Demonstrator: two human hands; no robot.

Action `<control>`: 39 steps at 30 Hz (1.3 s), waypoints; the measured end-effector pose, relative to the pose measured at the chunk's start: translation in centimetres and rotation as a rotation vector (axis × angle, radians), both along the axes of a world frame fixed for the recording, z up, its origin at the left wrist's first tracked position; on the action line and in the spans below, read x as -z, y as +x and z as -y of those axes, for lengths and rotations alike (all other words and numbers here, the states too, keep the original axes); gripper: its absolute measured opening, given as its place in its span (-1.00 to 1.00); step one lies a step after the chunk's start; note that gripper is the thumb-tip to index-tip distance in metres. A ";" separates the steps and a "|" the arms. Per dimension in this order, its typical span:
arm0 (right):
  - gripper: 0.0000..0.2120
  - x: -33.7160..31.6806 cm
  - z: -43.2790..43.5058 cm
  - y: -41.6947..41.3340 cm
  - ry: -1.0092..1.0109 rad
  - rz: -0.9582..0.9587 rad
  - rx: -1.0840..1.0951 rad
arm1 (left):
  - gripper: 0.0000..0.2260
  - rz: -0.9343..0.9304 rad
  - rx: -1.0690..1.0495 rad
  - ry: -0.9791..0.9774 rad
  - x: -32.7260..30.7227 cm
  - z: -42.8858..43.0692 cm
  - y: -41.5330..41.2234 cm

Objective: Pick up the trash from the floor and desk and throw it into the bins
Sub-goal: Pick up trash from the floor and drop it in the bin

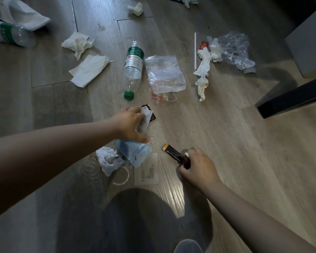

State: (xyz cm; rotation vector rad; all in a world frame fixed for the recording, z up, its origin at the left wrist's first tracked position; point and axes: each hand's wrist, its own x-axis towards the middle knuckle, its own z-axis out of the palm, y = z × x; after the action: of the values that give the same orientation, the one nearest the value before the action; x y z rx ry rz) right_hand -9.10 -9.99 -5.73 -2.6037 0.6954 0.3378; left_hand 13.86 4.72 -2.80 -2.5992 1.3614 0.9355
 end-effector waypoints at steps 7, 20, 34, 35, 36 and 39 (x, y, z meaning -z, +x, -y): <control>-0.78 0.3 -0.1 0.0 -0.015 0.012 0.021 | 0.02 -0.106 -0.095 0.022 -1.9 -5.4 -2.0; -0.75 0.2 -0.2 0.0 -0.027 -0.008 0.033 | 0.18 -0.142 -0.347 -0.073 0.1 -8.1 -9.4; -0.75 0.2 -0.2 -0.1 -0.017 0.001 0.033 | 0.19 -0.108 0.083 0.023 0.2 -8.6 -7.3; -0.75 0.2 -0.2 -0.1 -0.018 0.000 0.031 | 0.20 -0.096 0.118 0.049 0.2 -9.3 -7.2; -0.74 0.2 -0.2 -0.1 -0.019 0.000 0.030 | 0.20 -0.065 0.151 0.072 0.2 -9.9 -7.2; -0.74 0.1 -0.3 -0.1 -0.029 0.002 0.036 | 0.09 0.018 0.193 0.055 0.5 -10.3 -7.1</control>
State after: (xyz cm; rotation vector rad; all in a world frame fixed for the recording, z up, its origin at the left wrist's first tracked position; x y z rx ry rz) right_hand -9.16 -9.66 -5.86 -2.6146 0.7506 0.3170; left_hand 6.78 14.98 -3.32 -2.3780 1.5255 0.9043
